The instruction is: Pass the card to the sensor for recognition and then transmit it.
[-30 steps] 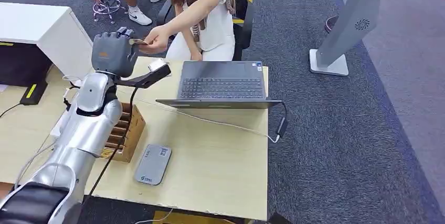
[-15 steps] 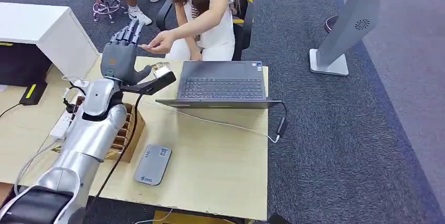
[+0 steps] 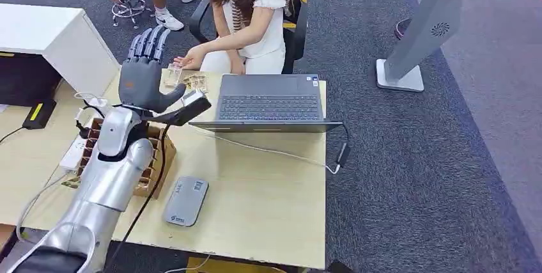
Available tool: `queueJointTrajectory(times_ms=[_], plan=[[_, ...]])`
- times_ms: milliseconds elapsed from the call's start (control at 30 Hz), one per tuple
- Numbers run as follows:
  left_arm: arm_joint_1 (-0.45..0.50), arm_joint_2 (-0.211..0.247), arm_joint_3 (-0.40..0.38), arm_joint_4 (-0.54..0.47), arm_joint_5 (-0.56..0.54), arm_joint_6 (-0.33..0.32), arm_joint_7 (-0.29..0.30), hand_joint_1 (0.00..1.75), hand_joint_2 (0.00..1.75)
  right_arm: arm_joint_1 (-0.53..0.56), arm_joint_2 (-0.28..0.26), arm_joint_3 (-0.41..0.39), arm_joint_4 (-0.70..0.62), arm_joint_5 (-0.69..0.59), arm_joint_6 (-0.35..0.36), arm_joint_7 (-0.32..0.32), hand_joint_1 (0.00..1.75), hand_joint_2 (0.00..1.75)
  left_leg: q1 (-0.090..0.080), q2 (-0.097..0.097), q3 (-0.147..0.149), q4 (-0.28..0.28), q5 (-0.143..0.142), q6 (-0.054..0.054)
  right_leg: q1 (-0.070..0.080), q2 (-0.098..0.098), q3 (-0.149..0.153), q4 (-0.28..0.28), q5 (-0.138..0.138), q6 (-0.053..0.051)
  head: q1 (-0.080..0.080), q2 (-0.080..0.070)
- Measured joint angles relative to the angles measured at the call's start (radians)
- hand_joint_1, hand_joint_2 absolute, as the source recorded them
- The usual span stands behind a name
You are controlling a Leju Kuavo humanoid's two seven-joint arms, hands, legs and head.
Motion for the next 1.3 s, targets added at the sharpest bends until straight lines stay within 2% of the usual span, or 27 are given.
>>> queueJointTrajectory(times_ms=[100, 167, 233, 333, 433, 567, 667, 700, 767, 833, 900, 1100, 1300], plan=[[0.175, 0.031, 0.014, -0.179, 0.056, 0.086, -0.064, 0.0, 1.75, 0.019, -0.002, -0.006, 0.0, -0.022, -0.017, -0.011, 0.0, 1.75, 0.0, 0.002, 0.001, -0.001, -0.004, -0.001, 0.0, 0.001, 0.0, 0.0, -0.002, 0.0, 0.001, 0.0], [0.308, 0.046, 0.034, -0.292, 0.086, 0.171, -0.118, 0.0, 1.75, 0.033, -0.006, -0.013, 0.0, -0.035, -0.025, -0.015, 0.0, 1.75, 0.0, 0.002, 0.002, -0.001, -0.005, -0.001, 0.0, 0.002, 0.0, 0.0, -0.005, 0.0, 0.0, 0.0], [0.416, 0.051, 0.056, -0.364, 0.105, 0.217, -0.17, 0.0, 1.75, 0.043, -0.012, -0.019, -0.001, -0.038, -0.028, -0.021, 0.0, 1.75, 0.0, 0.001, 0.001, -0.001, -0.006, 0.0, 0.0, 0.0, 0.0, 0.0, -0.006, 0.001, 0.0, 0.0], [0.544, 0.047, 0.113, -0.437, 0.141, 0.226, -0.249, 0.0, 1.75, 0.052, -0.019, -0.027, -0.001, -0.042, -0.038, -0.033, 0.0, 1.75, 0.0, 0.001, 0.001, -0.001, -0.007, 0.0, 0.0, 0.0, 0.0, -0.001, -0.007, 0.001, 0.0, 0.0], [0.62, 0.038, 0.182, -0.472, 0.16, 0.226, -0.28, 0.0, 1.75, 0.064, -0.025, -0.032, -0.002, -0.051, -0.046, -0.043, 0.0, 1.75, 0.0, 0.001, 0.001, -0.001, -0.007, 0.0, 0.0, -0.001, 0.0, -0.001, -0.007, 0.001, 0.0, 0.0], [0.673, 0.027, 0.245, -0.495, 0.174, 0.226, -0.3, 0.0, 1.75, 0.069, -0.031, -0.034, -0.002, -0.05, -0.052, -0.051, 0.0, 1.75, 0.0, 0.001, 0.001, -0.001, -0.006, -0.001, 0.0, -0.001, 0.0, -0.001, -0.006, 0.001, 0.0, 0.0], [0.69, 0.021, 0.267, -0.503, 0.146, 0.214, -0.274, 0.0, 1.75, 0.071, -0.034, -0.038, -0.002, -0.052, -0.053, -0.053, 0.0, 1.75, 0.0, 0.001, 0.002, -0.001, -0.006, -0.001, 0.0, -0.001, 0.001, -0.001, -0.006, 0.001, 0.0, 0.0], [0.695, 0.024, 0.267, -0.503, 0.107, 0.167, -0.228, 0.0, 1.75, 0.072, -0.035, -0.041, -0.002, -0.055, -0.053, -0.052, 0.0, 1.75, 0.0, 0.0, 0.002, -0.001, -0.006, -0.001, 0.0, -0.001, 0.001, -0.001, -0.006, 0.001, 0.0, 0.0], [0.702, 0.049, 0.267, -0.49, 0.011, 0.023, -0.126, 0.0, 1.75, 0.073, -0.037, -0.049, -0.002, -0.061, -0.053, -0.049, 0.0, 1.75, 0.0, 0.0, 0.002, -0.001, -0.006, -0.001, 0.0, -0.001, 0.001, -0.001, -0.006, 0.001, 0.0, 0.0], [0.707, 0.082, 0.267, -0.46, -0.03, -0.077, -0.065, 0.0, 1.75, 0.075, -0.039, -0.054, -0.002, -0.066, -0.053, -0.042, 0.0, 1.75, 0.0, 0.001, 0.003, -0.001, -0.006, -0.001, 0.0, 0.0, 0.001, 0.0, -0.006, 0.001, 0.0, 0.0], [0.712, 0.118, 0.266, -0.422, -0.048, -0.134, -0.03, 0.0, 1.75, 0.077, -0.04, -0.059, -0.002, -0.066, -0.052, -0.039, 0.0, 1.75, 0.001, 0.001, 0.003, -0.001, -0.006, -0.001, 0.001, 0.0, 0.001, 0.0, -0.006, 0.001, 0.0, 0.0], [0.732, 0.183, 0.264, -0.371, -0.043, -0.175, -0.019, 0.0, 1.75, 0.079, -0.045, -0.065, -0.002, -0.064, -0.047, -0.037, 0.0, 1.75, 0.001, 0.001, 0.002, -0.001, -0.006, -0.001, 0.001, 0.0, 0.001, -0.001, -0.006, 0.001, 0.0, 0.0], [0.733, 0.198, 0.263, -0.358, -0.039, -0.172, -0.017, 0.0, 1.75, 0.08, -0.048, -0.07, -0.002, -0.064, -0.047, -0.04, 0.0, 1.75, 0.001, 0.001, 0.003, -0.001, -0.006, -0.001, 0.001, 0.0, 0.001, -0.001, -0.006, 0.001, 0.0, 0.0]])
